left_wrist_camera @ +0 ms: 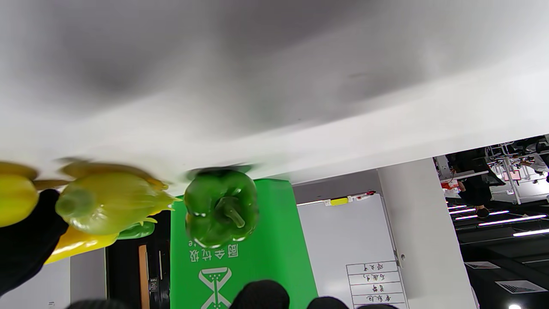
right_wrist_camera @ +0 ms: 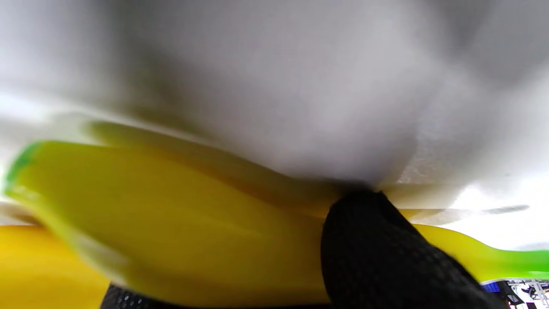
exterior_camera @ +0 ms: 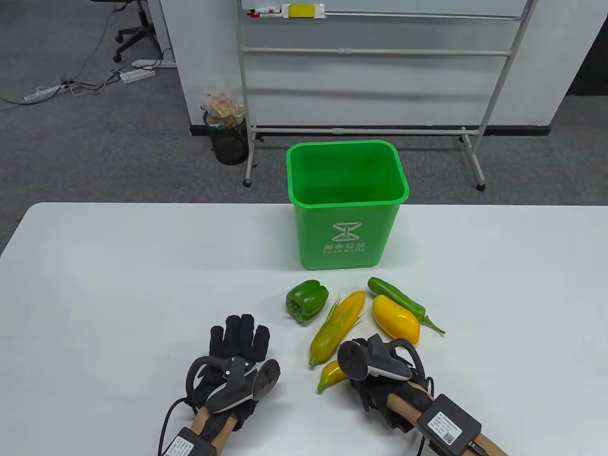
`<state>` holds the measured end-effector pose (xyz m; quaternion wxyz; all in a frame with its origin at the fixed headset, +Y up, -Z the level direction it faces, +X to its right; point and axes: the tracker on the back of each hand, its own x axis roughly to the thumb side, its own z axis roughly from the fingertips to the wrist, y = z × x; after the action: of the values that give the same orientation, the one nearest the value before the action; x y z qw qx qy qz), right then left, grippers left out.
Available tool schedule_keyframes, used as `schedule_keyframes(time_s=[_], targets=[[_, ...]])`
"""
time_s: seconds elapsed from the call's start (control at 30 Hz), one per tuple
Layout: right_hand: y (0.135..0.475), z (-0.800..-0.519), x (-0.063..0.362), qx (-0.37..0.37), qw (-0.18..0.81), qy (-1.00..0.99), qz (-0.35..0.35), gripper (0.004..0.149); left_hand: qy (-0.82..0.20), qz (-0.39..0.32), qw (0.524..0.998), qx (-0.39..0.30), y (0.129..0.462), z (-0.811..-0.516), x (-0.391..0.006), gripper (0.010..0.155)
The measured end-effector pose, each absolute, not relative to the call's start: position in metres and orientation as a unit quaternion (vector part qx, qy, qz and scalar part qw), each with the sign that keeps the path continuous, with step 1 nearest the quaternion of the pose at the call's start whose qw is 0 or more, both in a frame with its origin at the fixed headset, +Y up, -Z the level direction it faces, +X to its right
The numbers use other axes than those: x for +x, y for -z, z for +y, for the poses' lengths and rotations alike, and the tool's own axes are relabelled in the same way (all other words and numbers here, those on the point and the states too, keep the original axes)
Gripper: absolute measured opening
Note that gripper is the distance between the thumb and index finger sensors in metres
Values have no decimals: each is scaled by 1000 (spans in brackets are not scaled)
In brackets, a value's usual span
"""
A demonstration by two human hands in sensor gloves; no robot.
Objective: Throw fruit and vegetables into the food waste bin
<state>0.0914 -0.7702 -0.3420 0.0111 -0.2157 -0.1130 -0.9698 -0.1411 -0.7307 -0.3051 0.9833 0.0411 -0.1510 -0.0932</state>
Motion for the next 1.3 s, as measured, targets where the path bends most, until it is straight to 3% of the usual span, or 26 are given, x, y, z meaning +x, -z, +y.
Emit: schedule_keyframes(time_s=[0.2, 0.4, 0.5, 0.6, 0.67, 0.73, 0.8, 0.87, 0.93, 1.03, 1.13, 1.3], targets=[[332, -765, 95, -226, -15, 965, -133, 77, 93, -150, 983, 41, 306, -731, -142, 84], [313, -757, 104, -241, -128, 942, -198, 75, 98, -150, 983, 37, 306, -733, -141, 84], [305, -755, 107, -256, -245, 897, -263, 75, 98, -151, 983, 35, 306, -734, -140, 84], [302, -747, 105, -266, -429, 798, -330, 75, 97, -153, 983, 33, 307, -735, -138, 84], [309, -724, 100, -253, -552, 714, -348, 75, 97, -153, 983, 32, 307, -735, -138, 84], [332, -672, 94, -269, -640, 662, -282, 75, 95, -153, 983, 32, 307, -735, -138, 84], [369, -600, 95, -277, -707, 631, -161, 75, 95, -153, 983, 30, 308, -736, -138, 84], [418, -532, 105, -201, -760, 616, -51, 76, 101, -153, 983, 29, 308, -737, -140, 84], [452, -506, 117, -82, -749, 656, -47, 85, 102, -152, 983, 27, 308, -738, -141, 84], [467, -514, 135, -35, -697, 708, -106, 95, 94, -148, 984, 29, 308, -736, -144, 84], [464, -545, 151, -10, -703, 706, -84, 92, 89, -144, 985, 30, 310, -735, -147, 84], [459, -596, 173, -7, -750, 648, -135, 89, 100, -148, 984, 24, 309, -738, -144, 84]])
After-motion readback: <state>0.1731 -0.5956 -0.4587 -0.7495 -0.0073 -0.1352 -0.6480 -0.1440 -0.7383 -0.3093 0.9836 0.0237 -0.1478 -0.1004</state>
